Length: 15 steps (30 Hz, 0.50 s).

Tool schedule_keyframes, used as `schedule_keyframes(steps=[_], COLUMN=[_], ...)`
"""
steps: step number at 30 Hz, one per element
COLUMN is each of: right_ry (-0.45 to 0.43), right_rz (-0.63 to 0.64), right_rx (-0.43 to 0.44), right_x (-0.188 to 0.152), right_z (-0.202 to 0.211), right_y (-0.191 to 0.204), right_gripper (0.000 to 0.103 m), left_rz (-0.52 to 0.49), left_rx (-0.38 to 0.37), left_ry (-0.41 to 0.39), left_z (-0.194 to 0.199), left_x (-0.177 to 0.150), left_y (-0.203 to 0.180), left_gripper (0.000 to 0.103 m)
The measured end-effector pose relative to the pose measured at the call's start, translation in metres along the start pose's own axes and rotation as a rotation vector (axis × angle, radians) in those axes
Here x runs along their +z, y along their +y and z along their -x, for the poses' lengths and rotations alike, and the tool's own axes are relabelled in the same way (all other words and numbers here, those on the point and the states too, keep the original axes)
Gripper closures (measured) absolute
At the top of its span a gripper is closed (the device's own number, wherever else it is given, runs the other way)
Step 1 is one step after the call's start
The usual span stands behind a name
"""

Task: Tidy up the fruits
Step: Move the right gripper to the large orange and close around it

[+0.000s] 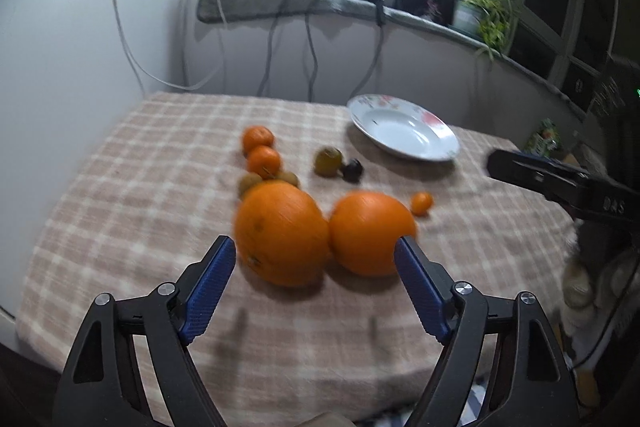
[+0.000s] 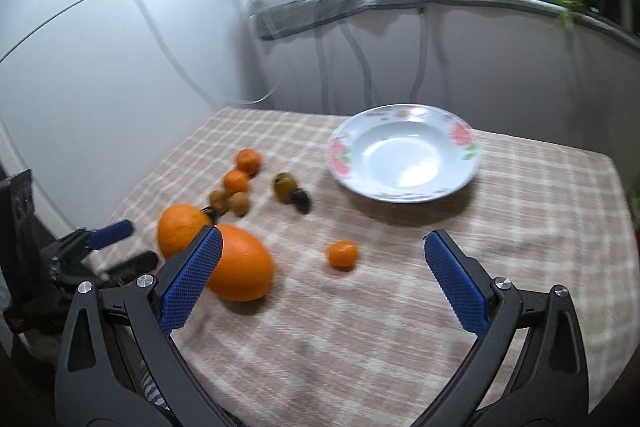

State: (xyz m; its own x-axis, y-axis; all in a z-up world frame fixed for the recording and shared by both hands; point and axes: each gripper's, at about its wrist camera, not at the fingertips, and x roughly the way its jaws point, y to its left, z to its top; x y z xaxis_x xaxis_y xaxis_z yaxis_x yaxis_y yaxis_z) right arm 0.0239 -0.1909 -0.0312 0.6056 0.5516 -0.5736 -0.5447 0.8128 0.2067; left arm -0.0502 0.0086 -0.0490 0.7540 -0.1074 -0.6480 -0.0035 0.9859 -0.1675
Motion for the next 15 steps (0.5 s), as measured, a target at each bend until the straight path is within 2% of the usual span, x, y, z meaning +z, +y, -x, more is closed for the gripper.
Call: schedule_keyframes(steps=[5, 7, 9, 15], right_ry=[0.078, 0.115, 0.146, 0.248], right_rz=[0.109, 0.14, 0.165, 0.237], right_rx=[0.135, 0.19, 0.221, 0.306], right_x=[0.004, 0.006, 0.007, 0.009], right_z=[-0.022, -0.03, -0.039, -0.062], right_y=[0.016, 0.02, 0.021, 0.026], right_gripper=[0.0, 0.001, 0.004, 0.007], left_rz=[0.001, -0.002, 0.004, 0.037], left_rx=[-0.058, -0.072, -0.081, -0.098], left_ry=[0.048, 0.065, 0.076, 0.105], left_z=[-0.007, -0.01, -0.013, -0.026], left_x=[-0.01, -0.013, -0.015, -0.015], left_y=[-0.015, -0.02, -0.023, -0.026], left_gripper=[0.023, 0.028, 0.032, 0.034])
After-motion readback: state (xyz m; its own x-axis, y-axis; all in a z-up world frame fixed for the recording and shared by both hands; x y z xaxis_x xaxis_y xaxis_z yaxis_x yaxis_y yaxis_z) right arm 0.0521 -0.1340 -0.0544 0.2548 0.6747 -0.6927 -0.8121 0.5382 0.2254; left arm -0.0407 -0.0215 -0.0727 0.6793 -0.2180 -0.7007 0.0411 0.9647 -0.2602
